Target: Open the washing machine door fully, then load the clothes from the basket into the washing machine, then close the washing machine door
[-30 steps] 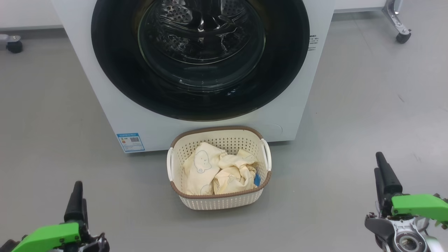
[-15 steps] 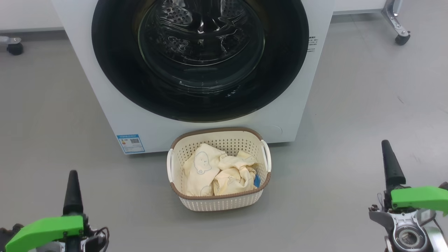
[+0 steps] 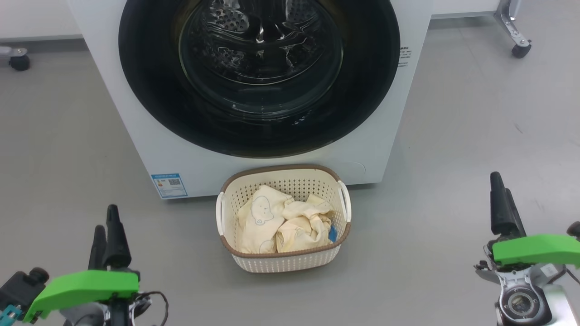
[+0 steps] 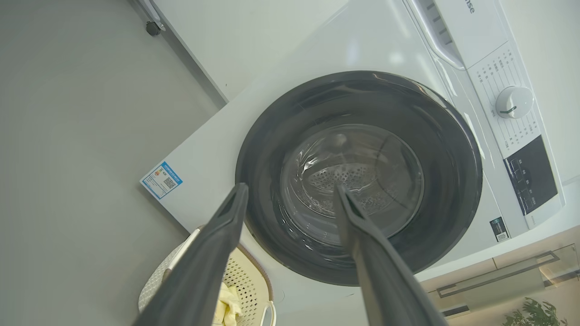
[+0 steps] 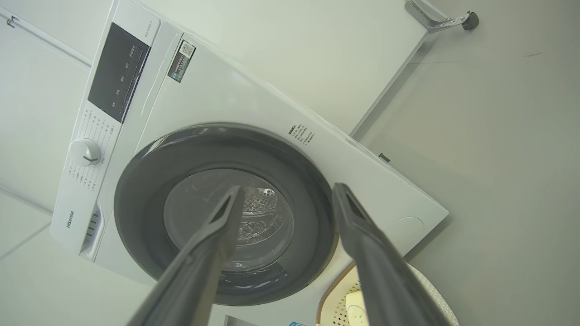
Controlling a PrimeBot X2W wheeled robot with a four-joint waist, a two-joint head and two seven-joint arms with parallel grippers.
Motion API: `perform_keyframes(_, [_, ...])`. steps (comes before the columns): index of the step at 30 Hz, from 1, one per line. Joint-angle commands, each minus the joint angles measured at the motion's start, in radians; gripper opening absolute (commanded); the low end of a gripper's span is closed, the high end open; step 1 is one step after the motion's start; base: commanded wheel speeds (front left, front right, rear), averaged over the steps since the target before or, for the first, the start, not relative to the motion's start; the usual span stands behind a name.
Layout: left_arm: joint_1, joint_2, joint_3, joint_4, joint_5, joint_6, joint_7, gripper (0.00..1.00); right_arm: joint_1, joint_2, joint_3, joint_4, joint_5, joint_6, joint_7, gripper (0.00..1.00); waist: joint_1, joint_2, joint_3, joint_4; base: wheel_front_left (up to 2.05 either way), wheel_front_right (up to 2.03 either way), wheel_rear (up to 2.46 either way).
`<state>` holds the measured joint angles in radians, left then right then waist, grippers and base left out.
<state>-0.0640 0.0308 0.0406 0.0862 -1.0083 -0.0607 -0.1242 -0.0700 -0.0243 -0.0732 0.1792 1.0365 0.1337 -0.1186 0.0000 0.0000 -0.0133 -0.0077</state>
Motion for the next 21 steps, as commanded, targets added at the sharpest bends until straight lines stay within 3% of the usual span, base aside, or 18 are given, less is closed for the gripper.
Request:
perform_keyframes(1, [-0.048,0.015,0.007,-0.048,0.044,0.003,-0.013,1.0,-0.07,-0.019,0.018,-0.045,-0.048,-0.002,-0.017,1.0,0.0,0.0,0.002,0.0,0.0,0.0,0.0])
perform_keyframes(14, [-0.051,0.016,-0.048,-0.076,0.295,0.004,-0.051,1.0,-0.084,-0.021,0.042,-0.062,-0.312,-0.002,-0.056,1.0,0.0,0.0,0.01,-0.002,0.0,0.0,0.0])
perform_keyframes(21, [-0.051,0.017,-0.094,-0.056,0.502,0.009,-0.077,1.0,-0.089,-0.023,0.046,-0.054,-0.475,-0.003,-0.082,1.0,0.0,0.0,0.013,-0.005,0.0,0.0,0.0])
